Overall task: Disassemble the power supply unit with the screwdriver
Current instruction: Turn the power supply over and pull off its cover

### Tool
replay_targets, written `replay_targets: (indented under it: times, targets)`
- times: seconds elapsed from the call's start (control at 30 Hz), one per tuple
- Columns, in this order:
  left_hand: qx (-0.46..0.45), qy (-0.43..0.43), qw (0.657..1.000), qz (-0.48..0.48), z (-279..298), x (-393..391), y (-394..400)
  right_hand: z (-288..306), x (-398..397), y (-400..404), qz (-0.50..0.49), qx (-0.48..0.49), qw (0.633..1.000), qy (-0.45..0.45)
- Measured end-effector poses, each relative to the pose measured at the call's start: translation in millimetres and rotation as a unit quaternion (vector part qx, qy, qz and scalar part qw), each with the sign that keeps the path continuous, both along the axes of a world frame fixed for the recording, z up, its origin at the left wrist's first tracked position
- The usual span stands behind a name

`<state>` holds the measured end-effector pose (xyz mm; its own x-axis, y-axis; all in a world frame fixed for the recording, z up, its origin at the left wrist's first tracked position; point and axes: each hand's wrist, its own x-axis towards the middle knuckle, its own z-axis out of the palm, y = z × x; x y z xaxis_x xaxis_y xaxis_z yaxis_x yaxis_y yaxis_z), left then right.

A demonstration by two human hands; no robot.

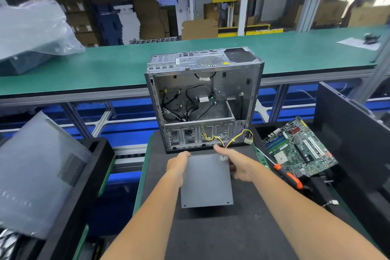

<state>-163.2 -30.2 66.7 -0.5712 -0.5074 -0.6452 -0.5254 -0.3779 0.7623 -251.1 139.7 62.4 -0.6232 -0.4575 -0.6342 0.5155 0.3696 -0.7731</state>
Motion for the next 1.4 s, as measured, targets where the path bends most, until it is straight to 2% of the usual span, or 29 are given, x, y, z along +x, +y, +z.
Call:
replay_targets:
  times: [0.07, 0.2, 0.37, 0.53, 0.67, 0.83, 0.93, 1.0, 1.13, 1.23, 1.4]
  targets:
    - [-0.003, -0.004, 1.000, 0.002, -2, -1, 1, -2, 3, 3, 0.060, 0.026, 0.998, 0.024]
    - [-0.009, -0.005, 0.999, -0.037, -8, 6, 2, -13, 11, 2, 0.064, 0.015, 0.996, 0.056]
    - [-0.006, 0.033, 0.998, -0.049, -19, 15, 0, -24, 14, -4, -0.009, 0.000, 0.998, 0.069]
    - [0.017, 0.036, 0.997, -0.068, -44, 24, -4, -34, 22, -6, -0.007, 0.032, 0.999, 0.034]
    - [0.038, 0.060, 0.993, -0.090, -49, 35, -2, -38, 28, -3, -0.013, 0.007, 1.000, 0.009]
    - [0.079, 0.078, 0.978, -0.179, -46, 53, -1, -32, 33, 12, 0.105, 0.042, 0.993, 0.016]
    - [0.039, 0.097, 0.958, -0.266, -51, 65, -4, -32, 40, 21, 0.203, 0.008, 0.976, 0.082]
    - [-0.016, 0.118, 0.945, -0.305, -55, 73, -5, -34, 44, 24, 0.228, -0.003, 0.962, 0.152]
    - [-0.164, 0.107, 0.947, -0.255, -68, 78, 5, -37, 52, 26, 0.212, 0.030, 0.944, 0.252]
    - [-0.195, 0.097, 0.954, -0.207, -75, 79, 13, -40, 55, 25, 0.196, 0.045, 0.943, 0.265]
    - [-0.204, 0.105, 0.963, -0.143, -80, 80, 21, -46, 55, 23, 0.118, 0.049, 0.969, 0.212]
